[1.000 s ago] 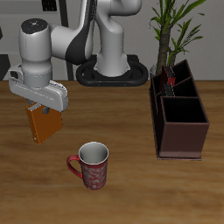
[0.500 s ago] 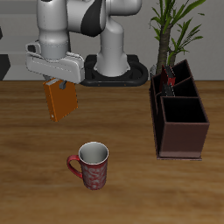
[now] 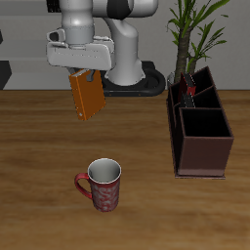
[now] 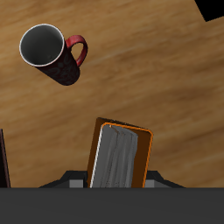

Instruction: Place the striped book into the left desk caddy's front compartment and place the red book into the left desk caddy's left compartment and place the orange book into the left desk caddy's back compartment

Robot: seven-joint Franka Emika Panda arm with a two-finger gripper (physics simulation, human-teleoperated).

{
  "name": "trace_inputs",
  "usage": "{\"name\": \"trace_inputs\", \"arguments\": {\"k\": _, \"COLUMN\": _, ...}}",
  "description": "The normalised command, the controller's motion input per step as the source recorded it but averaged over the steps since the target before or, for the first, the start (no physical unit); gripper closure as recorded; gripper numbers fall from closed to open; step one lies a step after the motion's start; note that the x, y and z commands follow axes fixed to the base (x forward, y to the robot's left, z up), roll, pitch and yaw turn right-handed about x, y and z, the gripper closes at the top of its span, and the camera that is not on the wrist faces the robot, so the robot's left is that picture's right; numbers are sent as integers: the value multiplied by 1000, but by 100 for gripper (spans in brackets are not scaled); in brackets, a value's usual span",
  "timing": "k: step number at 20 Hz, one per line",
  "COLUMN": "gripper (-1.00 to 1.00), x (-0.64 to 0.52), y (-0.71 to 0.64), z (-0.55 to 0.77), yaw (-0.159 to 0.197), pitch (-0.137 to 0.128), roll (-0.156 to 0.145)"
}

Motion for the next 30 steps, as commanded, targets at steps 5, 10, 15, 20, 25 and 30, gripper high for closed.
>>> {"name": "trace_inputs", "arguments": {"k": 5, "gripper": 100, "x": -76, "y": 276, "z": 186, "yaw": 35, "pitch": -5, "roll": 15}}
{"name": "trace_inputs", "arguments": {"k": 10, "gripper": 100, "x": -231, "y": 337, "z": 101, "yaw": 20, "pitch": 2, "roll": -4}}
{"name": "trace_inputs", "arguments": {"k": 15, "gripper": 100, "x": -344, "y": 466, "z": 34, "yaw": 23, "pitch": -59, "roll": 29}}
{"name": "trace_inputs", "arguments": {"k": 20, "gripper": 100, "x": -300, "y": 265, "z": -46, "yaw": 32, "pitch": -43, "roll": -45}}
{"name": "trace_inputs", "arguments": {"k": 25, "gripper": 100, "x": -295, "y": 214, "z": -54, "yaw": -17, "pitch": 10, "roll": -4}}
{"name": "trace_inputs", "arguments": {"k": 30, "gripper": 100, "x": -225, "y": 383, "z": 44, "yaw": 29, "pitch": -10, "roll": 55}}
